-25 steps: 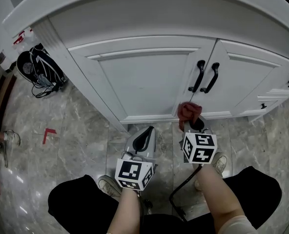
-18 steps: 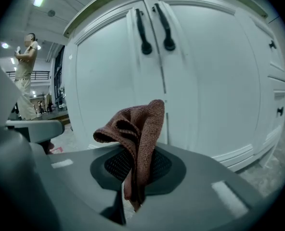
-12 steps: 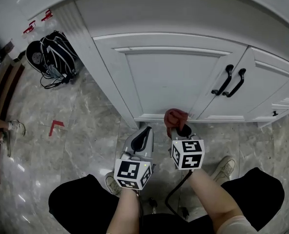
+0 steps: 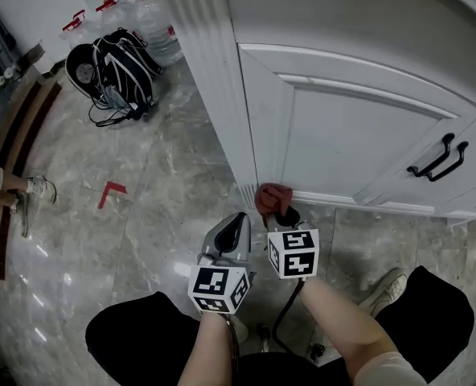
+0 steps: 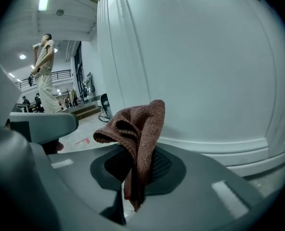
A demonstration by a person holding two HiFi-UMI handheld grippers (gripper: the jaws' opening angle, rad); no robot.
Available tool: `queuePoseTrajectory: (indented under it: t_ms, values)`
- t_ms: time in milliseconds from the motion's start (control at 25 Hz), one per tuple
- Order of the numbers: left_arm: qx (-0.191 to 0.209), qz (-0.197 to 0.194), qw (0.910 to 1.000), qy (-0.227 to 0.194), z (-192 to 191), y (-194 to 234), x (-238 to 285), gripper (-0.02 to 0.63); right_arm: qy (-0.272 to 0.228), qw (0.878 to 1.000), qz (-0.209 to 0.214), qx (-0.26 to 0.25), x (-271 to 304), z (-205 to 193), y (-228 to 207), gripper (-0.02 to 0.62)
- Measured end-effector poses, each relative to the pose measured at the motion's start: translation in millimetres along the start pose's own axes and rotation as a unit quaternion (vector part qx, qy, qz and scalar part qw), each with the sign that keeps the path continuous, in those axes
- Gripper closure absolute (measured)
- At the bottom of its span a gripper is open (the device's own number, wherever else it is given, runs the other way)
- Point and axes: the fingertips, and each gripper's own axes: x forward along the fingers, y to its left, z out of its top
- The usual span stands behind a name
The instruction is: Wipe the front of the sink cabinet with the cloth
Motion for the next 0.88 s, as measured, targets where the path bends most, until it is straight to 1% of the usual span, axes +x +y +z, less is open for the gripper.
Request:
queuePoseTrajectory:
  t_ms: [200,360,480,640,760,880]
  values:
    - [-0.008,0.006,0.9999,0.004,-5.9,13.8,-0.7,0.606,0.005,1.000,0.004,0.009,21.9,-4.3,9.3,0.514]
    - [0.003,-0.006,0.9999,0.010,-6.7,11.4,3.8,0.606,0.004,1.000,0.004,0.013,23.4,-4.6,4.3,0.514]
    - [0.000,-0.012,0.9999,0.007,-5.3,7.1,4.1,0.606,0.007,1.000,0.000,0.011,18.8,-7.6,-1.5,0.512]
    - [0.000,-0.022,0.9997,0.009,-3.7,2.1,11.9,0.606,0.005,1.000,-0.015,0.018,11.7,-8.2,-16.1,0.512]
    - [-0.008,-0.026,0.9996,0.003,2.0,-3.2,14.4,0.606,0.005,0.999,-0.025,0.019,1.4,-9.0,-29.4,0.512]
    - [-0.005,-0.033,0.9995,0.002,5.5,-13.2,19.1,0.606,0.002,0.999,-0.037,0.016,-11.2,-8.9,-48.2,0.512]
